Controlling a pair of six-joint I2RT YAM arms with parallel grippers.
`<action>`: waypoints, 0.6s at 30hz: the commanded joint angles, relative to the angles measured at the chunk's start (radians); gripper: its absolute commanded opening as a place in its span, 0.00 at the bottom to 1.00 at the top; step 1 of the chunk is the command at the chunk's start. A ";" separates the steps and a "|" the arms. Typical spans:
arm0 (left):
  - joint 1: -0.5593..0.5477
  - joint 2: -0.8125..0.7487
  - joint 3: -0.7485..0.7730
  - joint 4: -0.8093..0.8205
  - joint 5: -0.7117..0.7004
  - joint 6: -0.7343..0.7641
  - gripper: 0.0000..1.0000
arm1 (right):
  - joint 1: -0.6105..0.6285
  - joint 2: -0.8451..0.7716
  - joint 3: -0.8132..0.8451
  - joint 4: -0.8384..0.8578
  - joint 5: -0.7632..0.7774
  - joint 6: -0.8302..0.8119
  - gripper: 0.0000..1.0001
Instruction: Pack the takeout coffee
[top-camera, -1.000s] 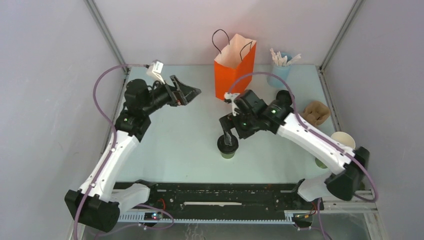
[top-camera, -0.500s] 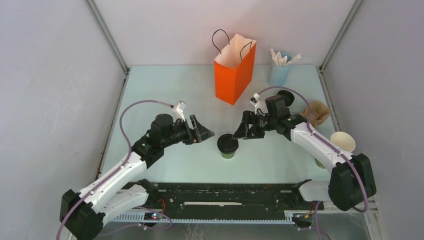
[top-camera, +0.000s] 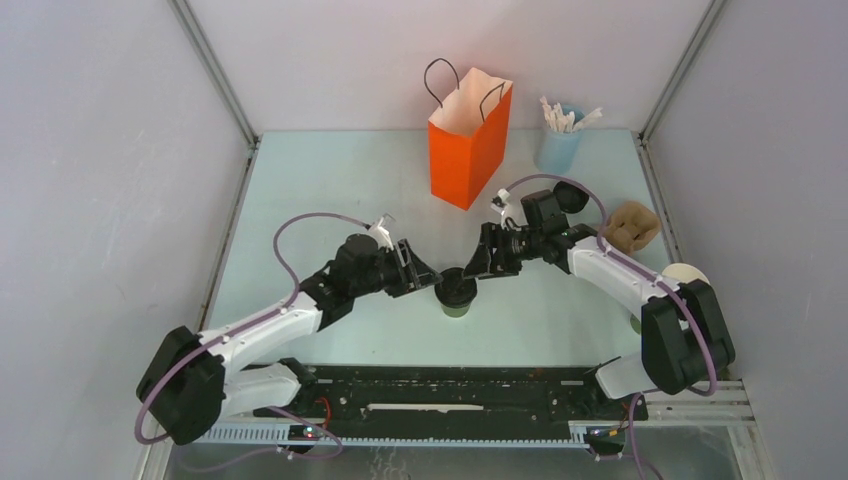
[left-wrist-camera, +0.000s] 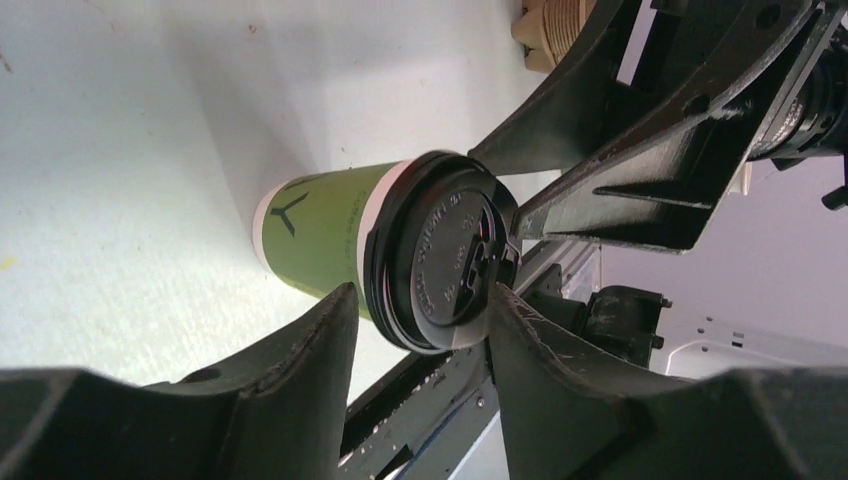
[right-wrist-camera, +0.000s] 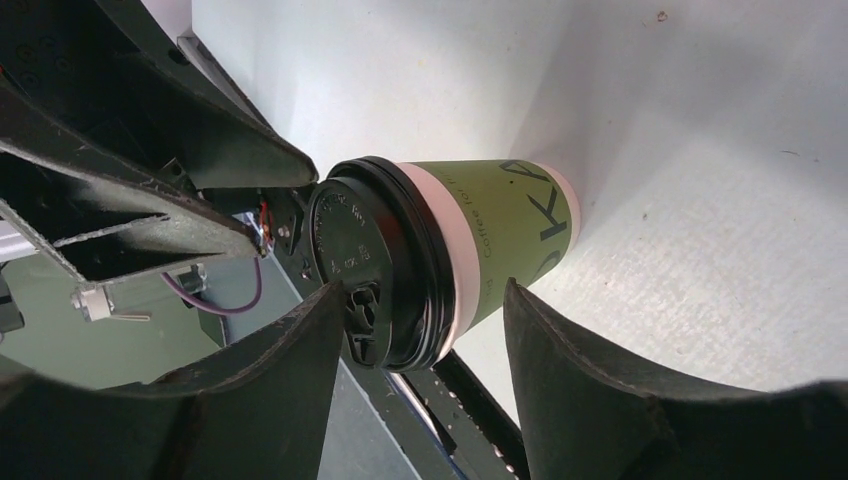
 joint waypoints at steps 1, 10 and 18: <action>-0.013 0.046 -0.009 0.116 -0.010 -0.036 0.53 | 0.005 0.008 0.005 0.007 0.005 -0.039 0.67; -0.035 0.102 0.009 0.148 -0.007 -0.043 0.44 | 0.037 0.004 0.002 0.010 0.003 -0.027 0.60; -0.044 0.093 0.018 0.089 -0.055 -0.010 0.44 | 0.045 0.002 -0.023 0.027 0.021 -0.014 0.48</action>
